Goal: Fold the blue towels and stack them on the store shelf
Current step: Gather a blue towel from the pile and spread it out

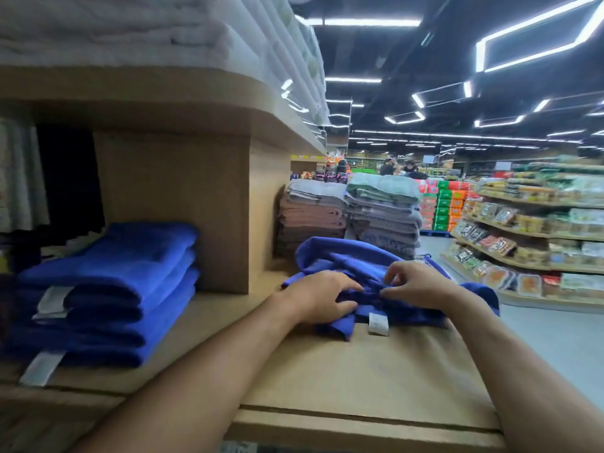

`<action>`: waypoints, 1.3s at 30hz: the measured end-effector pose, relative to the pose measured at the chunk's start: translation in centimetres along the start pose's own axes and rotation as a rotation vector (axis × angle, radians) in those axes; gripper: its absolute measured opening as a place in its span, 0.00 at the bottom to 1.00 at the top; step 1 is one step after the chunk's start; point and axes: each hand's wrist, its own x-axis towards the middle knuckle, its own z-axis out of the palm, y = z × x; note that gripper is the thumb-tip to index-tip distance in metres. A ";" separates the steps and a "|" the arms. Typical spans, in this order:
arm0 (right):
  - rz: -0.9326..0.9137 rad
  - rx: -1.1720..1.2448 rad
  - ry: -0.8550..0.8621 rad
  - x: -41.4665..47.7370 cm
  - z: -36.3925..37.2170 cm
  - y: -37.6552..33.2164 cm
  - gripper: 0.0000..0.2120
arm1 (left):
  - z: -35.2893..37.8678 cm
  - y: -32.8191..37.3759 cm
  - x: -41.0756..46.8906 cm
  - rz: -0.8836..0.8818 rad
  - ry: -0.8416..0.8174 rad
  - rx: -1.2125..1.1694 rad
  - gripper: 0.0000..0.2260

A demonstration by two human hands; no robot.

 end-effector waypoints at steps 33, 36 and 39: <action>-0.125 0.521 0.392 -0.9 -1.0 -3.6 0.12 | -5.5 -4.0 -1.4 -0.516 0.271 -1.751 0.03; -0.143 1.203 0.219 -1.8 -2.9 -4.4 0.10 | -6.8 -4.3 -1.1 -0.182 0.504 -1.883 0.09; 0.041 1.373 0.251 -2.2 -2.7 -3.5 0.06 | -7.5 -4.0 -1.1 0.149 0.569 -1.623 0.29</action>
